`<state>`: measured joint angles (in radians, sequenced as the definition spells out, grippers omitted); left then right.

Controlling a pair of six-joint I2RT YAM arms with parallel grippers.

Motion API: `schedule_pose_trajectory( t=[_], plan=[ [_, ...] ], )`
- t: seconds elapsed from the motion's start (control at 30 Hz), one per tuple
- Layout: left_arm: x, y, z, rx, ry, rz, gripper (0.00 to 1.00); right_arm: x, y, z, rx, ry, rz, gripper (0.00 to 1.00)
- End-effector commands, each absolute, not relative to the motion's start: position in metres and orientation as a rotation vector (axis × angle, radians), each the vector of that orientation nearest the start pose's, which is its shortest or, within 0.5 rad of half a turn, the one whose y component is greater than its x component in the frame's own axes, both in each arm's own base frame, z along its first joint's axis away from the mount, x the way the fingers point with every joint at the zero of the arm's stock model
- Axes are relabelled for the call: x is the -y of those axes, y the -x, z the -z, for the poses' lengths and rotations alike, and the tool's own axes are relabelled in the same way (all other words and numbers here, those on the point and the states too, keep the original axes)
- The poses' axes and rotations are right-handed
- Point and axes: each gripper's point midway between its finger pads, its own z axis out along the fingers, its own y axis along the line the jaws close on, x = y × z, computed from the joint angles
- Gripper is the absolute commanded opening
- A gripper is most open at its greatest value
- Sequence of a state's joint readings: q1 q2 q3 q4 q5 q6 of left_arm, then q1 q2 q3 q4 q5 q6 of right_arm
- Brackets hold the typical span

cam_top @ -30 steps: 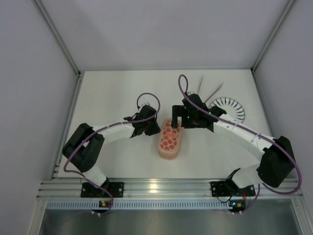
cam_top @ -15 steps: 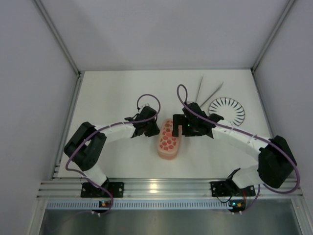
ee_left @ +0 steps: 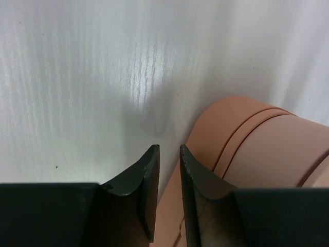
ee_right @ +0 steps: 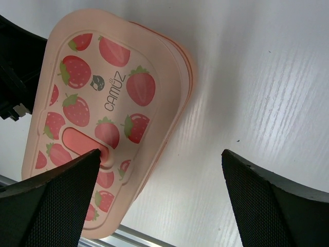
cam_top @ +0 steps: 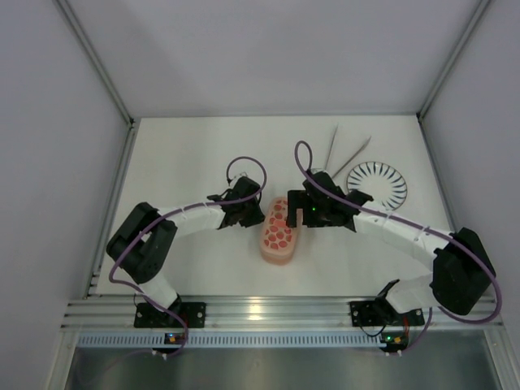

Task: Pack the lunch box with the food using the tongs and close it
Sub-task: Place the packing box on the packing box, then reset both arms

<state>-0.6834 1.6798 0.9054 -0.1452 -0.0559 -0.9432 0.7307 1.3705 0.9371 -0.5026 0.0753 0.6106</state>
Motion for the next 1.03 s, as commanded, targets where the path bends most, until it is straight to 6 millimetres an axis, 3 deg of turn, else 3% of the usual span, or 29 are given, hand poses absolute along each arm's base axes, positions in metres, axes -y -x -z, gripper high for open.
schedule_pose_trajectory(
  t=[0.0, 0.23, 0.33, 0.37, 0.43, 0.47, 0.5, 0.57, 0.6, 0.77, 0.93, 1.0],
  plan=[
    [0.267, -0.299, -0.055, -2.510, 0.362, 0.572, 0.28, -0.230, -0.250, -0.139, -2.469, 0.117, -0.441, 1.00],
    [0.215, -0.332, -0.104, -2.374, 0.379, 0.369, 0.36, -0.220, -0.260, -0.201, -2.305, 0.089, -0.482, 0.99],
    [0.201, -0.349, -0.146, -2.298, 0.335, 0.318, 0.44, -0.204, -0.268, -0.233, -2.210, 0.047, -0.459, 1.00],
    [0.206, -0.358, -0.174, -2.246, 0.315, 0.344, 0.49, -0.201, -0.271, -0.245, -2.179, 0.035, -0.456, 0.99],
    [0.202, -0.360, -0.195, -2.241, 0.254, 0.304, 0.67, -0.180, -0.278, -0.264, -2.118, -0.036, -0.404, 0.99],
    [0.203, -0.362, -0.206, -2.229, 0.238, 0.303, 0.87, -0.174, -0.281, -0.276, -2.085, -0.055, -0.398, 0.99],
    [0.202, -0.367, -0.231, -2.201, 0.202, 0.293, 0.99, -0.161, -0.283, -0.287, -2.042, -0.082, -0.365, 1.00],
    [0.200, -0.370, -0.254, -2.177, 0.179, 0.275, 0.99, -0.144, -0.289, -0.308, -1.984, -0.131, -0.329, 0.99],
    [0.200, -0.374, -0.278, -2.136, 0.161, 0.277, 0.99, -0.132, -0.291, -0.318, -1.954, -0.152, -0.296, 0.99],
    [0.186, -0.367, -0.323, -2.063, 0.101, 0.245, 0.99, -0.108, -0.300, -0.360, -1.840, -0.206, -0.247, 0.99],
    [0.180, -0.362, -0.348, -2.020, 0.067, 0.240, 0.99, -0.096, -0.305, -0.371, -1.799, -0.209, -0.184, 1.00],
    [0.175, -0.365, -0.368, -1.974, 0.084, 0.233, 0.99, -0.091, -0.309, -0.374, -1.767, -0.229, -0.175, 1.00]
  ],
)
